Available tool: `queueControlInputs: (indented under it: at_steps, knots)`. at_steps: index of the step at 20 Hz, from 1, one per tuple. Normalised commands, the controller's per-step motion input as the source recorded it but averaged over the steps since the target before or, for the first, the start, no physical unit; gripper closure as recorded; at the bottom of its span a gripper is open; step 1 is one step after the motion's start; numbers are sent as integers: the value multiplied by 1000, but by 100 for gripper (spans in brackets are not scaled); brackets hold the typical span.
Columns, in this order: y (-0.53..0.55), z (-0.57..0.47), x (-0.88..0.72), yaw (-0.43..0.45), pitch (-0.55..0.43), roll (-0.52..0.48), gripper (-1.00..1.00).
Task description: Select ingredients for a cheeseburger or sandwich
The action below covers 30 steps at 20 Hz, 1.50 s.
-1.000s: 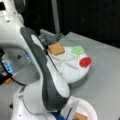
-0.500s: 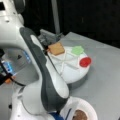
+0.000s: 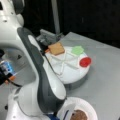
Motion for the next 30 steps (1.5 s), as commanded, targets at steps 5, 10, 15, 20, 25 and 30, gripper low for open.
queueControlInputs:
  at_steps: [5,10,15,20,25,30]
  knots:
    - [-21,290,145,166,210,-68,-100]
    - [-1,303,74,80,244,-332,-100]
    - [187,284,-159,31,203,-445,-100]
    - [440,152,-512,-13,58,-557,-100]
    - [614,211,-718,-82,-66,-663,-100]
    - [611,76,-639,-186,-219,-665,-100]
